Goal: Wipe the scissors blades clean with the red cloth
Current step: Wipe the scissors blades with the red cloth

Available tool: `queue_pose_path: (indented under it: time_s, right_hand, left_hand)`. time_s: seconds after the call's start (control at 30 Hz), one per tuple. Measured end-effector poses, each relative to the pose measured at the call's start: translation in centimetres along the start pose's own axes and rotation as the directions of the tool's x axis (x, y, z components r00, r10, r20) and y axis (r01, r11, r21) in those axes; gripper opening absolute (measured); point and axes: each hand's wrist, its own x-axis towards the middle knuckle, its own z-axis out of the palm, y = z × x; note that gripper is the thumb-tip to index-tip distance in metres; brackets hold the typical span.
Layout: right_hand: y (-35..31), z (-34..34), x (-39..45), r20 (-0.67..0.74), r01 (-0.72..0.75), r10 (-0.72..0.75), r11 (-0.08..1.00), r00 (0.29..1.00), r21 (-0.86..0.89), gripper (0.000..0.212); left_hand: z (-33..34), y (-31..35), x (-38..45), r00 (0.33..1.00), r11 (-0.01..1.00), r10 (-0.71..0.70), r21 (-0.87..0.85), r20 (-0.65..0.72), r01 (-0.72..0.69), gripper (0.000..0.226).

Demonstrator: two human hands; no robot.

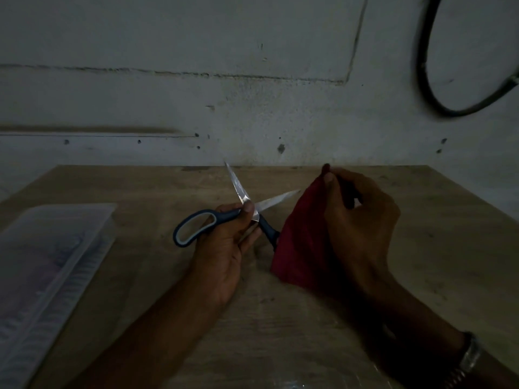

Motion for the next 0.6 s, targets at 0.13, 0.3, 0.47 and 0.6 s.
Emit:
queue_pose_path:
  time_s: [0.13, 0.3, 0.47, 0.6]
  right_hand:
    - [-0.8, 1.2, -2.6, 0.350, 0.292, -0.260, 0.955, 0.900, -0.043, 0.029]
    - [-0.3, 2.2, -3.4, 0.497, 0.429, -0.342, 0.901, 0.798, -0.069, 0.035]
    - [-0.2, 1.9, -3.8, 0.555, 0.689, -0.481, 0.679, 0.679, -0.253, 0.054]
    - [0.4, 1.8, -3.1, 0.583, 0.727, -0.473, 0.596, 0.661, -0.341, 0.067]
  left_hand:
    - [0.0, -0.1, -0.1, 1.000, 0.998, -0.018, -0.055, 0.026, 0.020, 0.042]
    - [0.3, 0.0, -0.5, 0.998, 0.999, -0.019, -0.032, 0.064, 0.021, 0.034]
    - [0.2, -0.1, -0.3, 0.998, 0.999, -0.004, -0.031, 0.067, 0.006, 0.023]
    - [0.0, -0.1, -0.1, 0.998, 0.998, -0.026, -0.063, 0.059, 0.030, 0.017]
